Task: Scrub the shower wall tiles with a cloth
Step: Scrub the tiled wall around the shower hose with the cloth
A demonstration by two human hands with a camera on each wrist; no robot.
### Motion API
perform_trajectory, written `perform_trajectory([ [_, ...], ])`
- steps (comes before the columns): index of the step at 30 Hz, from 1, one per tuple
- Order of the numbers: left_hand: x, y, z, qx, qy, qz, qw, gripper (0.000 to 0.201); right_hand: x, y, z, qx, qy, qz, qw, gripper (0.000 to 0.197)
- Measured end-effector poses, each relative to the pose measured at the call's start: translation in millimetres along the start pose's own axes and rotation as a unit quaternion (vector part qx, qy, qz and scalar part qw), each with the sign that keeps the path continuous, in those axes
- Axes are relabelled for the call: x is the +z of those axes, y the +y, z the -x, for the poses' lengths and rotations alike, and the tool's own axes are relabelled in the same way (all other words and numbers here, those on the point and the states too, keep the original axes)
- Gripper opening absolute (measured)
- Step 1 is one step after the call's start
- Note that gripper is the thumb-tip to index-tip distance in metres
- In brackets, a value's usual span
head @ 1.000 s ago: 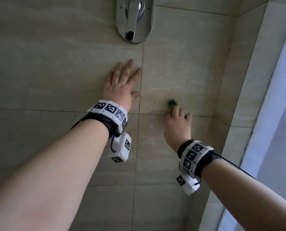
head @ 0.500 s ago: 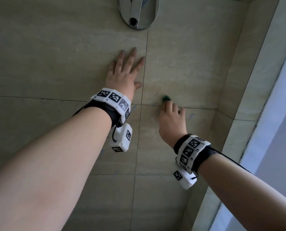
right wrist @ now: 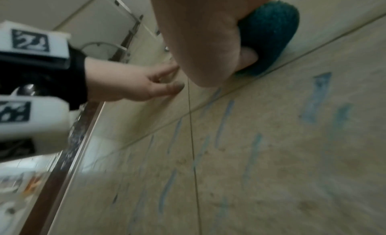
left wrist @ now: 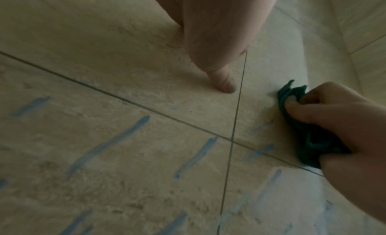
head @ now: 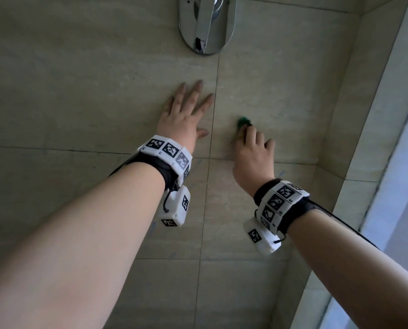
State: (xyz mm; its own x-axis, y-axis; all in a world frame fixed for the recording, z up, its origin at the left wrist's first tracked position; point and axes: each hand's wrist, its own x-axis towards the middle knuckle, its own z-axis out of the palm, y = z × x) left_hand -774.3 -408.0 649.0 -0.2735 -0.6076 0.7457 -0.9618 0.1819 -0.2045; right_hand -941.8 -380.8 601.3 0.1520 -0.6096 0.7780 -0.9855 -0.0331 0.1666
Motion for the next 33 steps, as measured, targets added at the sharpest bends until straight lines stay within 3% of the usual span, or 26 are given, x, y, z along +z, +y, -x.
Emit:
perform_trajectory([
  [3,0,1,0,-0.004,0.003,-0.003,1.0,0.081,3,-7,2,-0.033,-0.01,0.006,0.999,0.048],
  [7,-2,1,0,-0.005,0.003,0.004,1.0,0.081,20,-11,35,-0.221,-0.057,0.092,0.969,0.035],
  [9,-3,2,0,-0.006,-0.004,-0.002,1.0,0.08,17,-3,32,-0.251,-0.043,0.114,0.96,0.038],
  [14,-5,2,1,-0.006,-0.01,-0.006,1.0,0.079,-3,3,2,-0.044,-0.042,0.076,0.995,0.045],
  [16,-5,2,2,-0.008,-0.012,-0.01,1.0,0.08,2,-5,8,-0.064,-0.044,0.074,0.994,0.046],
  [20,-7,3,2,-0.011,-0.015,-0.013,1.0,0.08,11,-5,24,-0.194,-0.029,0.087,0.977,0.049],
  [21,-7,3,3,-0.011,-0.014,-0.014,1.0,0.08,9,-1,21,-0.177,-0.015,0.085,0.98,0.054],
  [25,-6,2,3,-0.011,-0.02,-0.016,1.0,0.08,-17,12,-10,0.01,-0.028,0.059,0.998,0.064],
  [27,-5,2,2,-0.01,-0.023,-0.017,1.0,0.079,-22,12,-26,0.039,-0.033,0.036,0.998,0.066],
  [29,-6,2,2,-0.011,-0.02,-0.015,1.0,0.078,-21,7,-28,-0.013,-0.02,0.04,0.999,0.067],
  [33,-6,3,3,-0.015,-0.013,-0.018,1.0,0.079,8,-3,12,-0.228,-0.004,0.127,0.965,0.048],
])
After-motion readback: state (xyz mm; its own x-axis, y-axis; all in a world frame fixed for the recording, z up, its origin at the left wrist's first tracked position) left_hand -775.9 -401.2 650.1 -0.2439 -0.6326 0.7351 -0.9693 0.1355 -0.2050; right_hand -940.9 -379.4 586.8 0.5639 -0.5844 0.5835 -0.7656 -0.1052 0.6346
